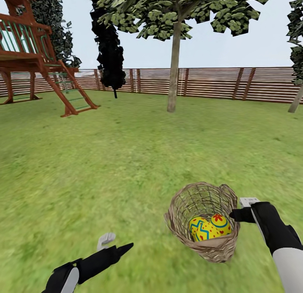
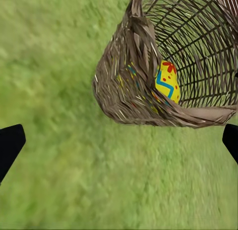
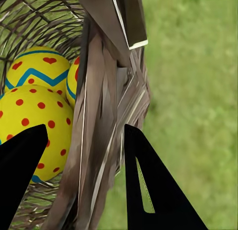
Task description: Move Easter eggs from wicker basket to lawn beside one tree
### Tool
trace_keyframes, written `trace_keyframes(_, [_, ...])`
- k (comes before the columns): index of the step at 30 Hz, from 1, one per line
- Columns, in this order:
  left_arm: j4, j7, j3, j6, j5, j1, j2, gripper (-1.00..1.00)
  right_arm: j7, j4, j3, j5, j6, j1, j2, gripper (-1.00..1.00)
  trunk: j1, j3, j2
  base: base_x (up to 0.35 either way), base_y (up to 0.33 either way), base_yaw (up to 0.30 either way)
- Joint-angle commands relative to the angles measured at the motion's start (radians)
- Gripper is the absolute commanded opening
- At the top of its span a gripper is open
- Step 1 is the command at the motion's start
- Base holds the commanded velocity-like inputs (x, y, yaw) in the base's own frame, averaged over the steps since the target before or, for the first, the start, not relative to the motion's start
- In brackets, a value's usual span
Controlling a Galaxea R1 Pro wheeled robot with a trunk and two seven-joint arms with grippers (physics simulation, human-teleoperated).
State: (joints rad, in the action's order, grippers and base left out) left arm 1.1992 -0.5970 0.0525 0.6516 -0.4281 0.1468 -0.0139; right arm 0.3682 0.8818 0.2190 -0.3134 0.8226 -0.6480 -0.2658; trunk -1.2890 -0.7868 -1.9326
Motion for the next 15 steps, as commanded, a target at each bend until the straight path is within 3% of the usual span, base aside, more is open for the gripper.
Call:
trace_keyframes(1, [0.0,-0.001,0.001,0.007,-0.004,0.0,0.0,1.0,0.009,0.001,0.002,-0.006,0.003,-0.001,0.0,-1.0,0.0,-0.001,0.0,0.342,-0.1,0.0])
trace_keyframes(15, [0.001,-0.001,0.001,0.007,-0.004,0.0,0.0,1.0,0.009,0.0,0.002,-0.006,0.003,-0.001,0.0,-1.0,0.0,-0.001,0.0,0.343,-0.086,0.0])
